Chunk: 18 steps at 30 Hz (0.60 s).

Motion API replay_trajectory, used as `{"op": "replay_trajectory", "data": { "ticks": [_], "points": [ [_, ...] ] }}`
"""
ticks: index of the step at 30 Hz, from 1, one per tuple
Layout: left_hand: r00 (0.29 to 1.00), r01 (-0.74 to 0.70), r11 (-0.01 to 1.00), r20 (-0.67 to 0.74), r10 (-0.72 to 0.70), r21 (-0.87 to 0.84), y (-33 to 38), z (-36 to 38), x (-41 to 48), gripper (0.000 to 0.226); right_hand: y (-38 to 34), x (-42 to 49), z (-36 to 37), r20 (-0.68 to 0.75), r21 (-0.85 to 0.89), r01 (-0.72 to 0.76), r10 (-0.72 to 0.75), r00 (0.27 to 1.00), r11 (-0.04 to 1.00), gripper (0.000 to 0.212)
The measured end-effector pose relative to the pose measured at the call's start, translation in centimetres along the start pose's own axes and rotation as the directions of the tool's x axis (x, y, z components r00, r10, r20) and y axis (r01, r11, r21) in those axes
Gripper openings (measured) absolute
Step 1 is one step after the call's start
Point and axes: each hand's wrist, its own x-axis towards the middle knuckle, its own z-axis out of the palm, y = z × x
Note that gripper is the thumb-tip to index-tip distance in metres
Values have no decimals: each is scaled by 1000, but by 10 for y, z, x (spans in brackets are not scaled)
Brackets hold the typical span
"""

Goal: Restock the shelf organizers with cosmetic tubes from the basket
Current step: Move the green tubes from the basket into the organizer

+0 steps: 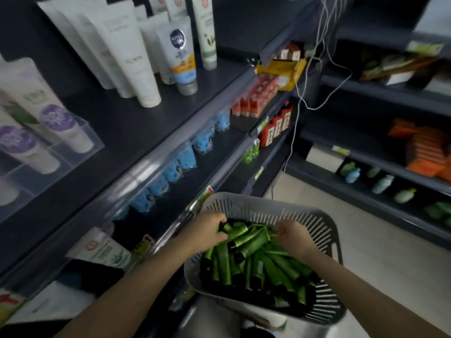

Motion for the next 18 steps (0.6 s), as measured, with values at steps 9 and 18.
{"op": "replay_trajectory", "data": {
  "ticks": [9, 18],
  "points": [
    [965, 133, 991, 224, -135, 25, -7, 97, 66, 44, 91, 21, 33, 228, -293, -116, 187, 955, 949, 35],
    [947, 157, 988, 281, -153, 10, 23, 166, 93, 40, 117, 44, 70, 300, -585, 11, 203, 932, 811, 44]
  ]
}}
